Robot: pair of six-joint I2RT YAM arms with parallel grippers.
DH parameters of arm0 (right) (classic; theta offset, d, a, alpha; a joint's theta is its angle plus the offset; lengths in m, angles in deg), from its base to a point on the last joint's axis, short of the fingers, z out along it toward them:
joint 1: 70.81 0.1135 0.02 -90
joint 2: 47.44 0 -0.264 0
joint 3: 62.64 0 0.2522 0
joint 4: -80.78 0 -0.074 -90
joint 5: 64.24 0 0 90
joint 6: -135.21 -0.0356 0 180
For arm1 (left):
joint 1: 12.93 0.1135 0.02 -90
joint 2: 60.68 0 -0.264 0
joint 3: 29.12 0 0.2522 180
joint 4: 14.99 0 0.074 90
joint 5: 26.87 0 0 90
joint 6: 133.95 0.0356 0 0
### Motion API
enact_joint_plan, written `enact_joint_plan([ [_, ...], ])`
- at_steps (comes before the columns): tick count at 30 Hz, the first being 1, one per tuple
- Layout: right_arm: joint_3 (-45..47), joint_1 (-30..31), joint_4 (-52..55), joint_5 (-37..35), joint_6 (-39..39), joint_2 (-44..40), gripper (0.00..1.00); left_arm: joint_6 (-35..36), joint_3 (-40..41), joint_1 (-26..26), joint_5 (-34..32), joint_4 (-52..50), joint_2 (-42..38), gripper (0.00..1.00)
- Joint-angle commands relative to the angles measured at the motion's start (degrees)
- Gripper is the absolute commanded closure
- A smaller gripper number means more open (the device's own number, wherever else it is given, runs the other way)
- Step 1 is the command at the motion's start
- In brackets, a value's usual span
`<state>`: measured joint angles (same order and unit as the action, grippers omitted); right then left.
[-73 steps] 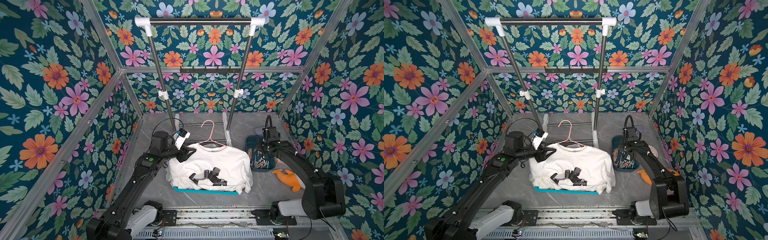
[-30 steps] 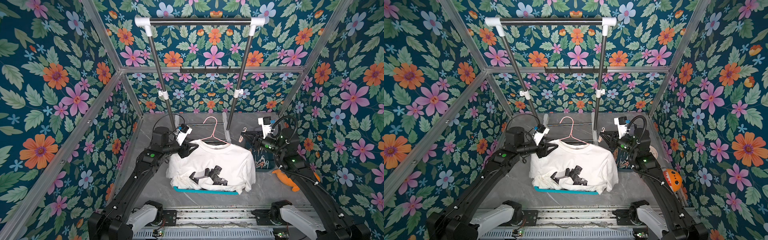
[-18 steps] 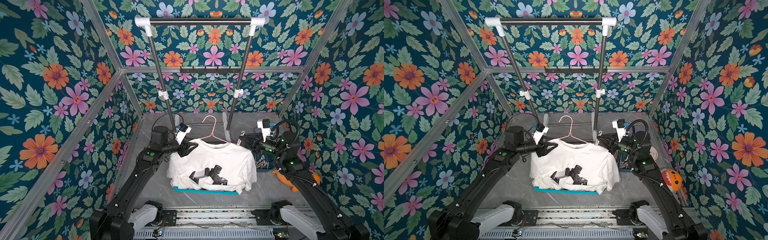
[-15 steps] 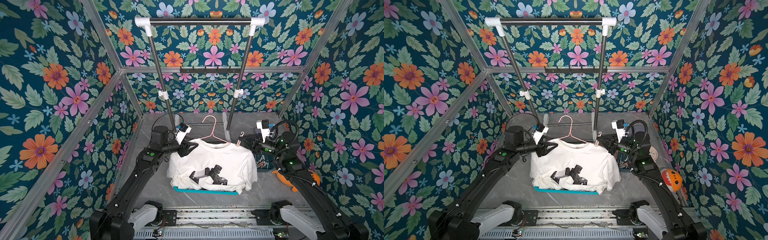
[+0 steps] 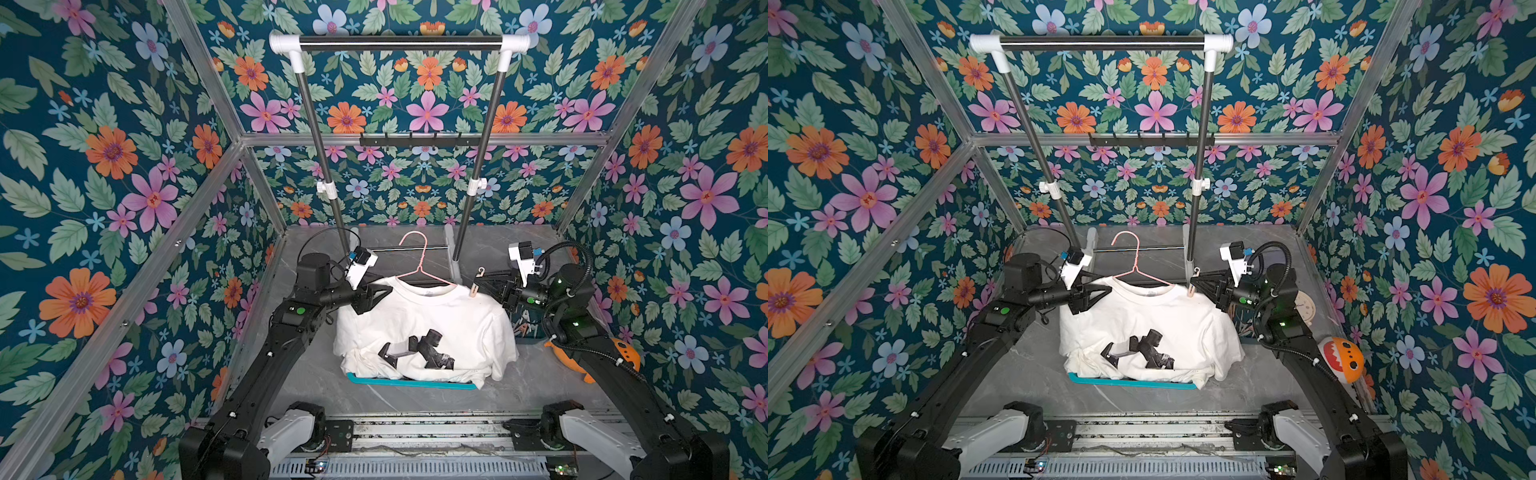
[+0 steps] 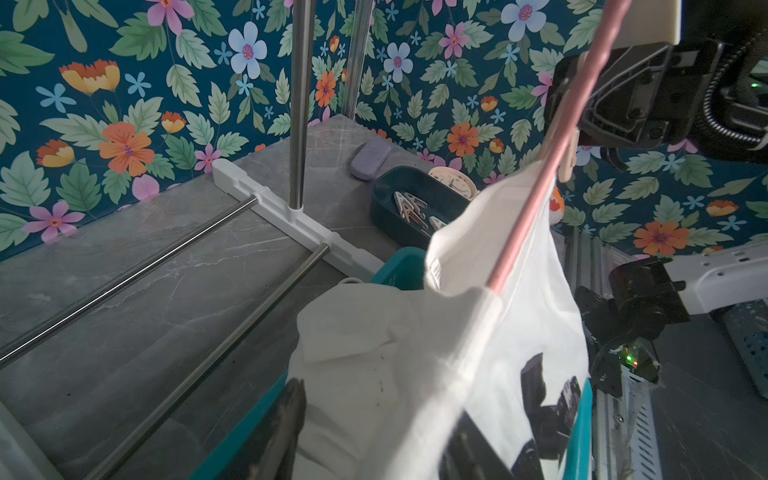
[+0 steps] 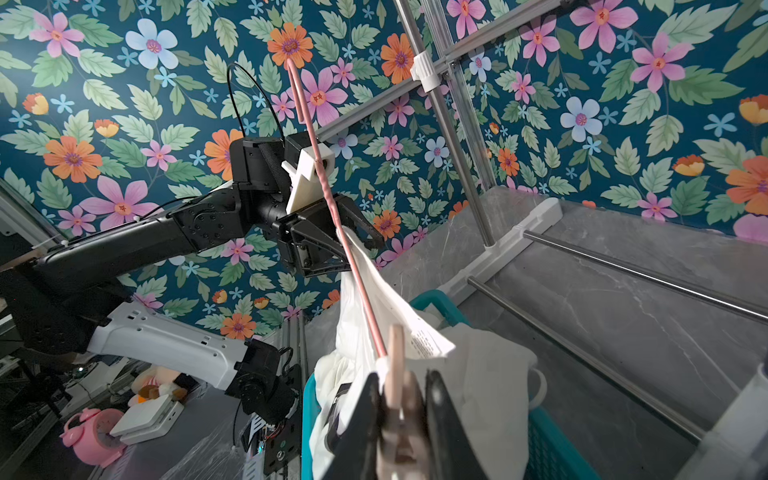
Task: Use clothespins to secure the t-shirt on both sides of the hanger
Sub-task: Clamp the T-shirt on the hanger.
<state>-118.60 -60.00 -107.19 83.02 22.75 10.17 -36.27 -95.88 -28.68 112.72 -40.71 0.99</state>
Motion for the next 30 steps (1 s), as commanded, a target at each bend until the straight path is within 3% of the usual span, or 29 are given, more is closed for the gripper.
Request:
enact_joint_plan([
  [1, 0.1, 0.0, -3.6, 3.1, -1.3, 0.5, 1.00, -0.1, 0.3, 0.4, 2.6, 3.1, -0.3, 1.00],
  [13, 1.4, -0.8, -5.9, 3.9, -3.2, 1.5, 1.00, -1.7, 1.7, 1.4, 5.1, 6.0, -1.0, 1.00],
  [14, 0.9, -0.9, -4.2, 3.5, -2.5, 1.4, 0.94, -1.6, 1.5, 1.4, 4.9, 5.6, -1.1, 1.00],
  [19, -1.1, -0.9, 3.6, 0.4, 0.0, 0.7, 0.38, -1.1, 1.1, 1.4, 2.1, 3.8, -1.1, 1.00],
  [21, -1.9, -0.8, 7.3, -2.3, 0.6, 0.3, 0.23, -1.5, 0.8, 1.4, -0.4, 2.9, -0.9, 1.00],
  [23, -2.0, -0.8, 10.3, -5.2, 0.9, -0.2, 0.15, -1.1, 0.3, 1.4, -1.1, 1.1, -0.4, 1.00],
  [30, -2.4, -1.9, 17.7, -15.7, 0.0, -2.7, 0.10, 0.8, 0.5, 1.4, -4.9, -3.0, -1.0, 1.00],
])
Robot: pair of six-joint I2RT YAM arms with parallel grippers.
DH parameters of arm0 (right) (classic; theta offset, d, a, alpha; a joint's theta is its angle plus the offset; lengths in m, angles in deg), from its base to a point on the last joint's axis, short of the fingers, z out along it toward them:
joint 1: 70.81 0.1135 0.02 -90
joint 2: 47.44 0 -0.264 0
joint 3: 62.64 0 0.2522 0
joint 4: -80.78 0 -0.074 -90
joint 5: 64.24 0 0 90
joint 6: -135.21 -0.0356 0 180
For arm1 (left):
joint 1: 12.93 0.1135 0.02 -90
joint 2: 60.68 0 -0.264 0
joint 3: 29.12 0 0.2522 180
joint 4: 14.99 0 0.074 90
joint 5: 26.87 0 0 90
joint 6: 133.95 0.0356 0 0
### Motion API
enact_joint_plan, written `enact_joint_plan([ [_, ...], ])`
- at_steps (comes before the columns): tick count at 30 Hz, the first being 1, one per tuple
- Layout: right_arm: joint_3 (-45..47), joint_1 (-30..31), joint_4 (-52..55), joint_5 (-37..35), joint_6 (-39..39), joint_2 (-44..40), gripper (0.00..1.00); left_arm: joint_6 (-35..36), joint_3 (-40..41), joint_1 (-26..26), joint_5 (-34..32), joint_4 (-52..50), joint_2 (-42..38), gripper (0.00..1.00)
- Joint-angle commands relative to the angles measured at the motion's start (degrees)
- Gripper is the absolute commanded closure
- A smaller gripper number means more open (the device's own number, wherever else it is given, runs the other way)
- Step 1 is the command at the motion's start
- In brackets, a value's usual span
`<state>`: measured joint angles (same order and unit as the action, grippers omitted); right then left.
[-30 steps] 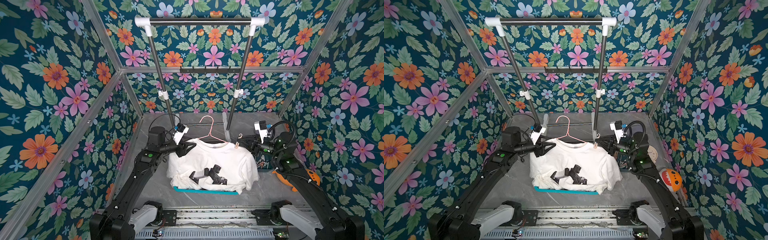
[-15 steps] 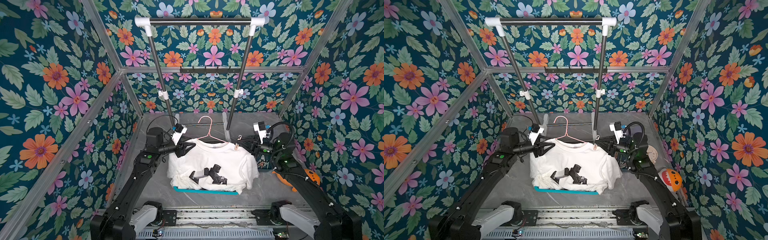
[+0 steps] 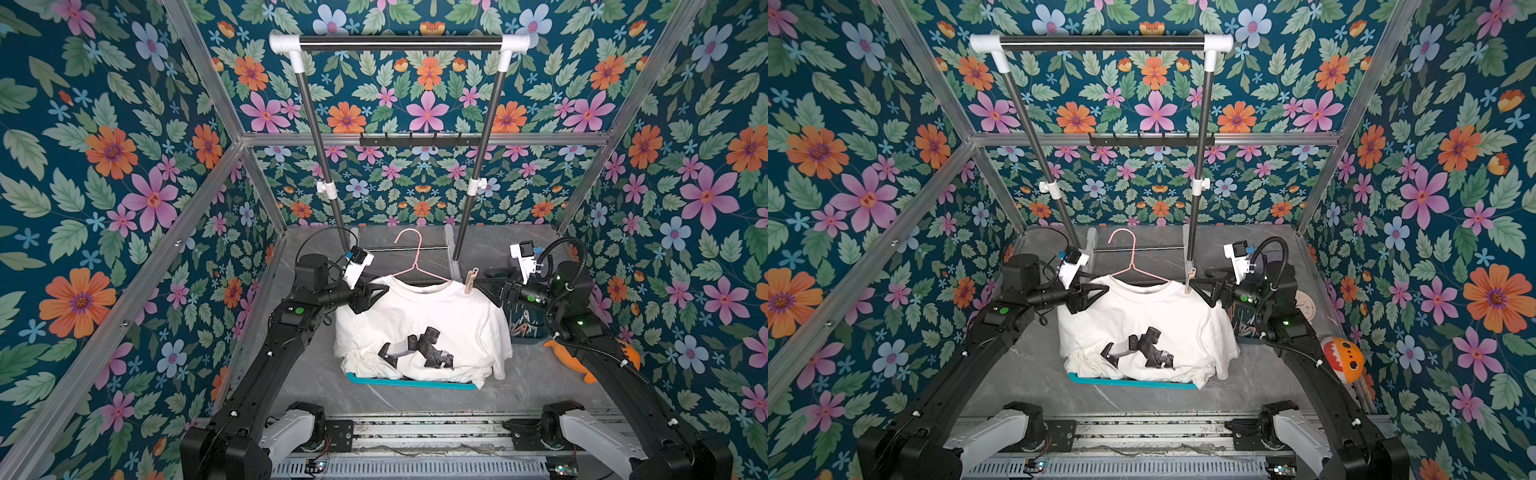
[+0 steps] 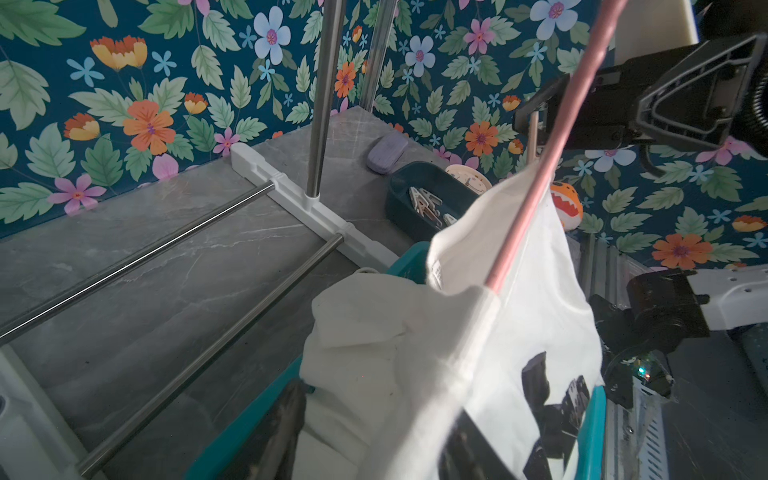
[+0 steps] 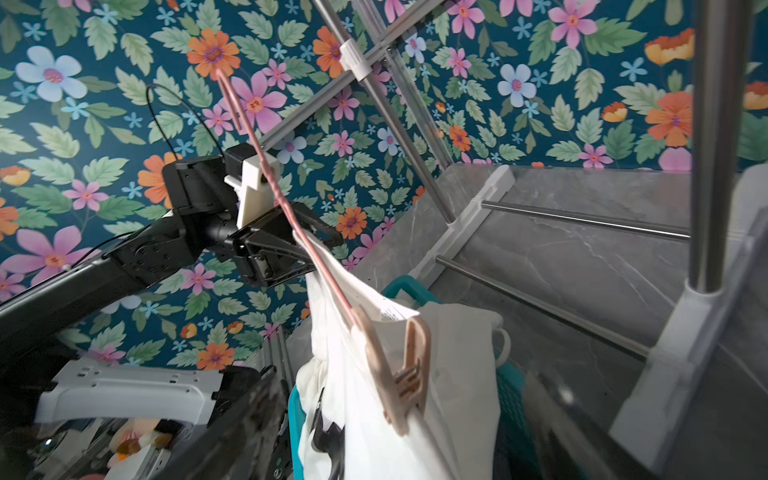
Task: Use clothespins to secure the t-shirt on both sides of the hanger
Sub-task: Clamp the T-shirt on the hanger, then adjust the hanger.
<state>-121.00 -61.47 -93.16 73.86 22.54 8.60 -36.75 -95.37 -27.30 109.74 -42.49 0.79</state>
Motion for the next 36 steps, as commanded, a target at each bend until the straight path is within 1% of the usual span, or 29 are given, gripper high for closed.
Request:
enact_joint_plan([
  [1, -0.1, -0.8, 5.4, -9.4, 0.1, -1.8, 0.11, 1.2, 0.3, 0.0, -3.0, -1.2, -1.6, 1.00],
  [3, 0.1, -1.6, 6.8, -11.8, -0.4, -3.1, 0.11, 0.9, 0.9, 0.0, -5.4, -1.1, -2.8, 1.00],
  [4, -0.4, -1.8, 9.1, -14.6, -0.7, -3.5, 0.12, 1.3, 1.1, 0.0, -5.5, -1.3, -3.3, 1.00],
  [5, -1.0, -2.1, 10.8, -15.3, -0.4, -3.4, 0.13, 1.6, 1.4, 0.0, -5.5, -1.4, -3.7, 1.00],
  [7, -1.1, -2.2, 11.7, -13.2, 2.5, -3.8, 0.15, 1.9, 1.8, 0.0, -6.1, -1.1, -4.2, 1.00],
  [11, 1.9, -2.1, 6.5, -7.3, 4.4, -7.0, 0.15, 2.7, 1.7, -0.1, -4.9, -1.3, -3.7, 1.00],
  [13, 1.4, -1.8, 5.0, -2.8, 4.7, -7.6, 0.18, 2.6, 1.2, -0.1, -3.5, -1.3, -3.2, 1.00],
  [15, -0.5, -0.1, 5.3, -1.1, 6.1, -7.1, 0.20, 2.6, 1.0, 0.0, -2.2, -1.0, -2.7, 1.00],
  [18, -5.7, 4.3, 10.5, -1.4, 10.8, -4.5, 0.21, 2.7, 0.3, -0.1, -0.5, -0.9, -1.5, 1.00],
  [22, -12.2, 8.0, 12.9, 1.7, 14.1, 0.6, 0.24, 2.6, -0.4, -0.4, 2.1, -0.3, -0.8, 1.00],
  [26, -18.1, 9.8, 13.3, 5.0, 15.2, 6.3, 0.25, 3.2, -0.7, -0.7, 2.8, 0.3, -1.3, 1.00],
  [29, -22.1, 11.1, 12.7, 6.8, 15.6, 10.6, 0.30, 3.0, -1.2, -1.2, 3.8, 1.2, -0.8, 1.00],
  [36, -32.9, 13.4, 14.1, 11.4, 15.9, 19.8, 0.38, 3.1, -2.9, -3.5, 1.6, 1.2, 0.3, 1.00],
])
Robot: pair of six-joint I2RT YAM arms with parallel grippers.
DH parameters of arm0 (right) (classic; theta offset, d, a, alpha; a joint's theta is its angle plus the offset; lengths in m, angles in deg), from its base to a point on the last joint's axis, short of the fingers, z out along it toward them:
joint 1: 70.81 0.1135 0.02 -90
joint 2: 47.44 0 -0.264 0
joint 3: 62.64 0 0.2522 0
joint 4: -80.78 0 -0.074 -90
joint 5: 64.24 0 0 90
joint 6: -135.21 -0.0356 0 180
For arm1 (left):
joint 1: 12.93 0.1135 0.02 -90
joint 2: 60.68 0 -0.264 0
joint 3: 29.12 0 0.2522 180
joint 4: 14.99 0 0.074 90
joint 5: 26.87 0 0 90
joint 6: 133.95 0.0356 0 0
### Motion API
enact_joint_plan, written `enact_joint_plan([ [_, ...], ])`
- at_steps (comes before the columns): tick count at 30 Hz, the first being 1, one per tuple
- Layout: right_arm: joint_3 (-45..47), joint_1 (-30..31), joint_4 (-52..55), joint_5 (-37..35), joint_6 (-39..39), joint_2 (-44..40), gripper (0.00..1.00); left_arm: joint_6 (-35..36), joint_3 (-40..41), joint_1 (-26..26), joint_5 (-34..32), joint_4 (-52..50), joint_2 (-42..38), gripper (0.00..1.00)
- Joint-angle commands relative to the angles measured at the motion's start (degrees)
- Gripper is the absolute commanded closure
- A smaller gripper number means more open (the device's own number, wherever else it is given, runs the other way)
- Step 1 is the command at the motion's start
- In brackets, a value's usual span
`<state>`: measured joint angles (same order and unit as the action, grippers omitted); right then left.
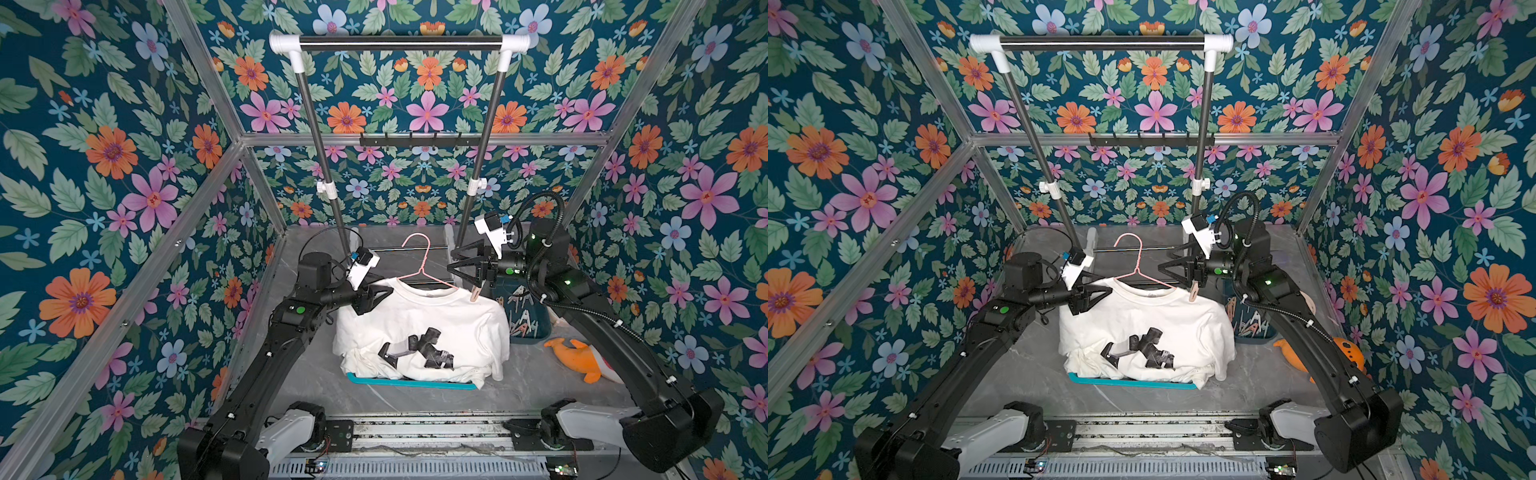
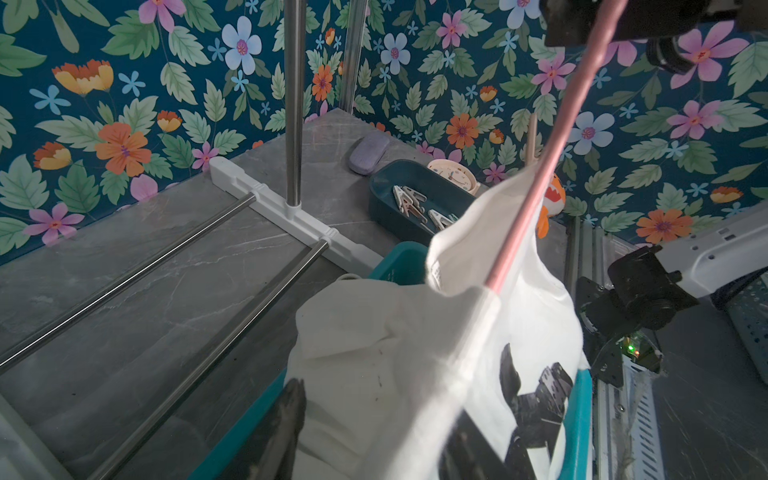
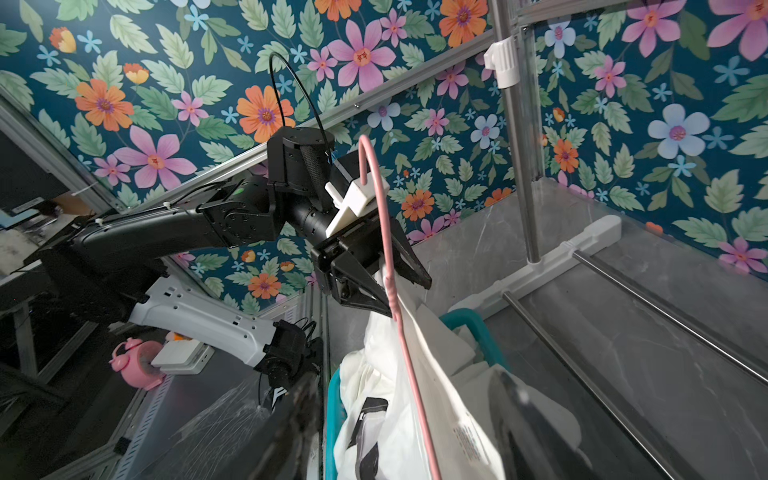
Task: Use clothespins to secure the t-shirt on both sides of the hanger
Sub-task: Adjust the hanger.
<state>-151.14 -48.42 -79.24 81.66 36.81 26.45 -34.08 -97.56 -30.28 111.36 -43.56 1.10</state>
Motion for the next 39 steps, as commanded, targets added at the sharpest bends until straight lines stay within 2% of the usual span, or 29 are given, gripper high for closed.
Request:
enact_joint_plan([
  [1, -4.6, 0.7, 1.3, 4.7, 1.9, 3.3, 0.39, 0.4, -0.9, -0.9, -0.6, 2.2, 0.0, 1.00],
  [6, -8.5, 3.6, 5.9, 4.1, 6.4, 6.7, 0.39, 0.4, -1.8, -1.2, -0.4, 2.7, 0.3, 1.00],
  [12, -8.1, 4.5, 2.9, 5.8, 4.8, 7.8, 0.43, 0.6, -1.9, -1.5, -0.5, 2.7, 0.8, 1.00],
  [17, -10.4, 5.2, 5.2, 6.2, 5.6, 10.2, 0.48, 0.4, -2.4, -1.7, -0.5, 2.7, 1.2, 1.00],
  [33, -8.3, 6.3, 0.8, 5.2, 4.7, 11.0, 0.73, 0.1, -2.4, -1.7, -0.1, 3.3, 1.6, 1.00],
  [39, -7.8, 6.3, 0.1, 4.9, 4.8, 11.2, 0.86, 0.1, -2.2, -1.7, -0.6, 3.0, 0.8, 1.00],
])
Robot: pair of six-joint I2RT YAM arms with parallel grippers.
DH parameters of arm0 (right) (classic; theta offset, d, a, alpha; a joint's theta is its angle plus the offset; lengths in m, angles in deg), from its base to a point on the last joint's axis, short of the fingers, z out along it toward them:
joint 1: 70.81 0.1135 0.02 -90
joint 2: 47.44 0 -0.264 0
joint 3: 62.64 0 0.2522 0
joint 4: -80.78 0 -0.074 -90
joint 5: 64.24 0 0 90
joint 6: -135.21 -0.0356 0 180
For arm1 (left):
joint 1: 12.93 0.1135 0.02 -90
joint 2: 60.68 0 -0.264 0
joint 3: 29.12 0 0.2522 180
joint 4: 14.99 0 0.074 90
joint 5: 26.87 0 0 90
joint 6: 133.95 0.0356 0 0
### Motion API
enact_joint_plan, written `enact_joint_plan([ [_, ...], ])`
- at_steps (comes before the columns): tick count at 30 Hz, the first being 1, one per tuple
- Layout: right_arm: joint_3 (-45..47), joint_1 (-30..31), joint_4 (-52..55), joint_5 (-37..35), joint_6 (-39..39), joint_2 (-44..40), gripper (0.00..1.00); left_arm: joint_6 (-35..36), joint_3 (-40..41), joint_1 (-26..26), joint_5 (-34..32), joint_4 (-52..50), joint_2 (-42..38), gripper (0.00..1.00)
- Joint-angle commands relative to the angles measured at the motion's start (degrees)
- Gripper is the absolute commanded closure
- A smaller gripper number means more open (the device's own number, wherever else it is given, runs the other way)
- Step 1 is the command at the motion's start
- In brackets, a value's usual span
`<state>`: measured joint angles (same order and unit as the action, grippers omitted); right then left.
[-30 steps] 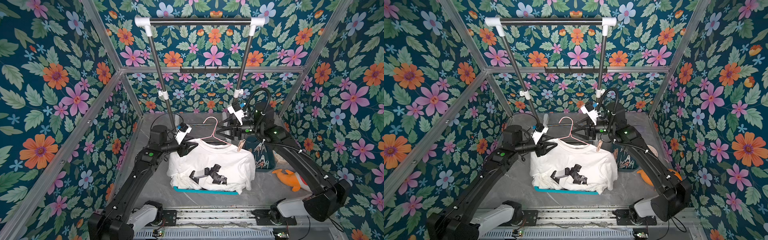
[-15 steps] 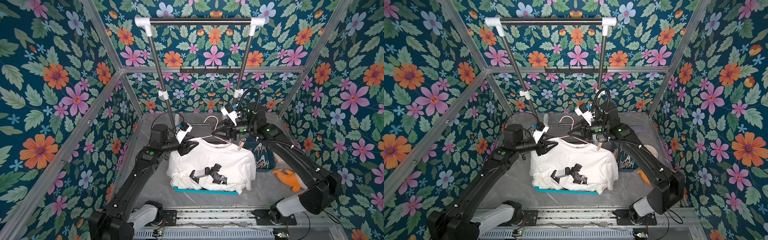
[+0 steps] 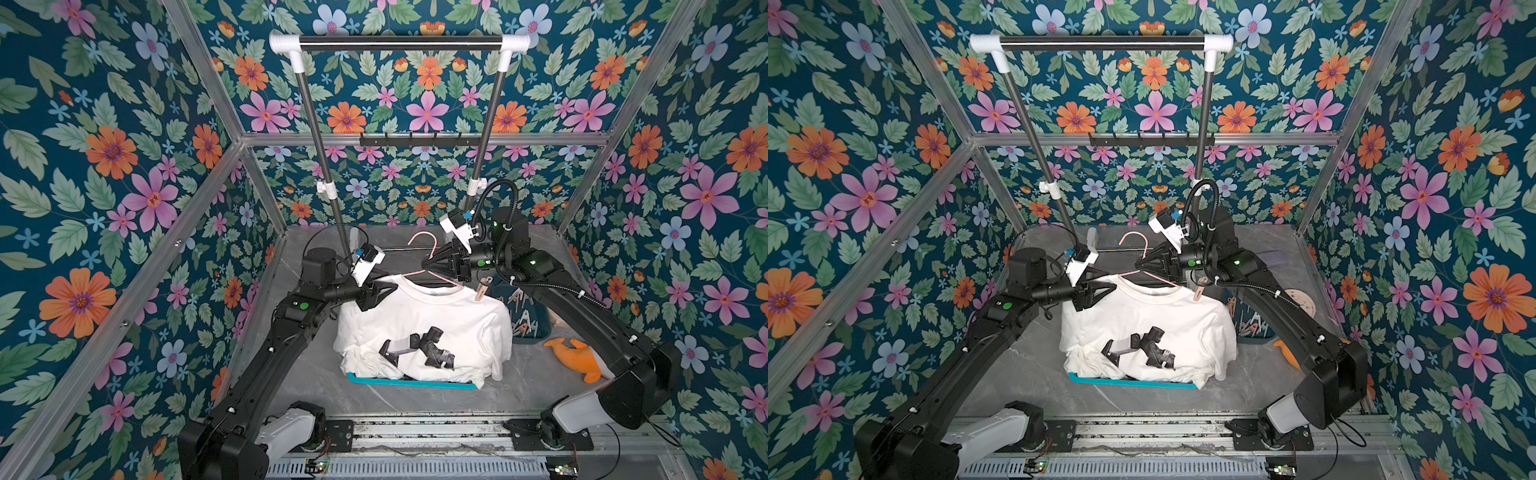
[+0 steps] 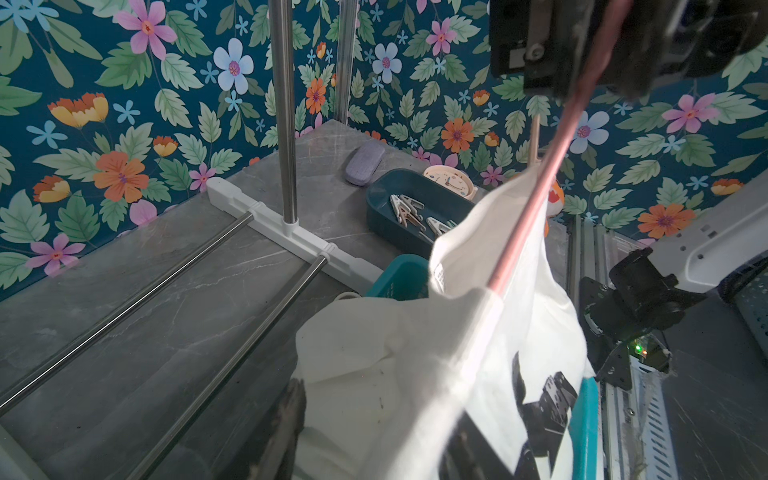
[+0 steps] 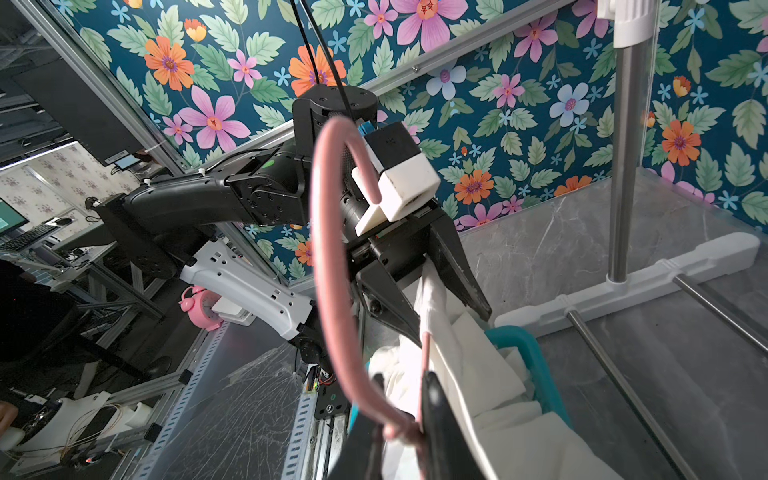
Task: Use clothespins to secure the t-shirt on both sides of the hanger
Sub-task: Adjust the hanger.
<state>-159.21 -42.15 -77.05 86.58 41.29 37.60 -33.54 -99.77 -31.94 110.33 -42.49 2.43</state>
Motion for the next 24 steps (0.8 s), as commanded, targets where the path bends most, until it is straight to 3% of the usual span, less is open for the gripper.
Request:
enact_joint_plan([
  [1, 0.4, 0.0, -2.5, -0.4, 0.2, -0.1, 0.90, -0.4, 0.1, 0.0, 0.2, 1.9, -0.5, 1.00],
  [3, 0.2, 0.1, -2.4, -0.4, 0.5, -0.3, 0.94, -0.2, 0.1, 0.0, 0.0, 1.6, -0.8, 1.00],
  [6, 0.2, 0.1, -2.4, -0.5, 1.4, -1.0, 1.00, 0.5, 0.2, 0.0, -0.2, 0.9, -1.0, 0.83],
  [10, -1.1, -0.3, 0.0, 0.5, 3.9, -1.0, 1.00, 1.2, -0.9, 0.0, -0.3, -1.3, -1.1, 0.36],
  [12, -1.8, -1.0, 1.1, 2.0, 5.3, -0.9, 1.00, 2.1, -1.5, 0.1, -0.7, -2.7, -1.3, 0.19],
  [17, -3.2, -4.6, -0.9, 8.0, 4.6, 0.0, 1.00, 5.4, -3.5, 0.8, -2.2, -6.7, -2.2, 0.11],
  [24, -10.4, -5.9, 8.0, 11.6, 9.3, 3.4, 1.00, 6.1, -6.1, 4.5, 4.1, -7.3, 0.5, 0.12],
])
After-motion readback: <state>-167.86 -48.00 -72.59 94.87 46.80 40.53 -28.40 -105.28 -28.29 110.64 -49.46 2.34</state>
